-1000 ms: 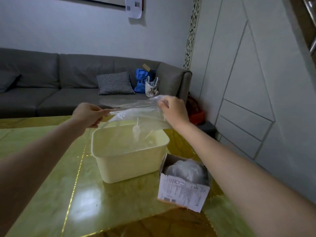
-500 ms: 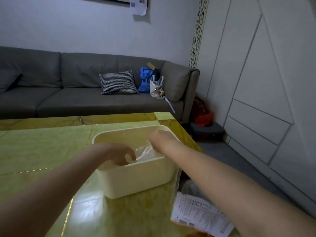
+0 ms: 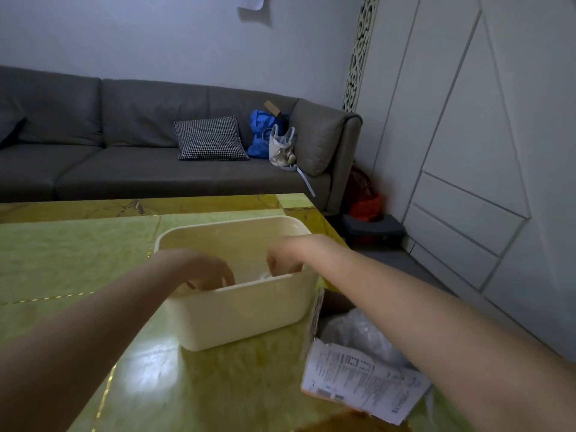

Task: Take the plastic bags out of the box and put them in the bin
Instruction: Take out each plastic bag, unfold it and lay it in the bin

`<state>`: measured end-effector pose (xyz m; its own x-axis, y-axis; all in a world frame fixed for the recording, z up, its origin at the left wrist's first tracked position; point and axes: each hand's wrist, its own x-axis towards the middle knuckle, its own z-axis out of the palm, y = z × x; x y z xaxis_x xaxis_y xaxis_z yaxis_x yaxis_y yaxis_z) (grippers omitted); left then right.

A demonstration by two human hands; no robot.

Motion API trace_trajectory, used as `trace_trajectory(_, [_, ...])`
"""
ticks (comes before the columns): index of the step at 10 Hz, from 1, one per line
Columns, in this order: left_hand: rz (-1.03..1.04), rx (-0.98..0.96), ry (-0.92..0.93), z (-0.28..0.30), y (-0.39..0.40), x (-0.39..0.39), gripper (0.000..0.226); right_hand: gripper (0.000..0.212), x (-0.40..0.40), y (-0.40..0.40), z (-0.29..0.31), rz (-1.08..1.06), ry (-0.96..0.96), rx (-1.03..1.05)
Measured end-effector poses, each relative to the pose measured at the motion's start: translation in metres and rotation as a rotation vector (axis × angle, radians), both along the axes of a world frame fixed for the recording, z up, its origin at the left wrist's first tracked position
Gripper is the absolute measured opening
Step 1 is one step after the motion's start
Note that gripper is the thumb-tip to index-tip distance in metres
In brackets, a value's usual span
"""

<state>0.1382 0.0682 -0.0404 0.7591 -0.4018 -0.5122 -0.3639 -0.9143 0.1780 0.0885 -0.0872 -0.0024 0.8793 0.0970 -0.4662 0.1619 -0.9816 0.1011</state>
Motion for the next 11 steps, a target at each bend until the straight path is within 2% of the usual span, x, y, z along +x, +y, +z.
trace_trajectory(1, [-0.040,-0.031,-0.201,0.040,0.000,-0.029,0.026,0.024,-0.008,-0.005,0.013,-0.012,-0.184,0.185])
trace_trajectory(2, [-0.093,-0.202,-0.531,0.072,-0.011,-0.055,0.022,0.018,-0.035,-0.015,0.049,-0.022,-0.316,0.298])
trace_trajectory(3, [-0.169,-0.541,-0.413,0.079,-0.034,-0.090,0.019,0.020,-0.080,-0.036,0.080,-0.059,-0.206,0.334])
trace_trajectory(4, [-0.220,-0.675,-0.079,0.073,-0.058,-0.131,0.029,0.030,-0.123,-0.059,0.080,-0.122,0.009,0.256])
trace_trajectory(5, [-0.267,-0.590,0.084,0.060,-0.078,-0.156,0.042,0.024,-0.146,-0.072,0.054,-0.071,-0.027,0.166])
trace_trajectory(6, [-0.251,-0.578,0.047,0.050,-0.091,-0.167,0.036,0.020,-0.157,-0.079,0.046,-0.088,-0.293,0.367])
trace_trajectory(7, [-0.134,-0.646,0.020,0.047,-0.096,-0.172,0.015,0.020,-0.161,-0.079,0.059,-0.079,-0.407,0.467])
trace_trajectory(8, [-0.048,-0.685,-0.051,0.049,-0.097,-0.172,0.020,0.021,-0.162,-0.073,0.076,-0.093,-0.555,0.536])
trace_trajectory(9, [0.043,-0.807,-0.103,0.061,-0.090,-0.166,0.016,0.023,-0.157,-0.071,0.089,-0.251,-0.809,0.792])
trace_trajectory(10, [-0.003,-0.743,-0.166,0.064,-0.079,-0.160,0.017,0.028,-0.152,-0.074,0.099,-0.474,-1.014,1.199])
trace_trajectory(11, [-0.038,-0.670,-0.206,0.055,-0.073,-0.158,0.018,0.033,-0.152,-0.080,0.110,-0.602,-1.046,1.442])
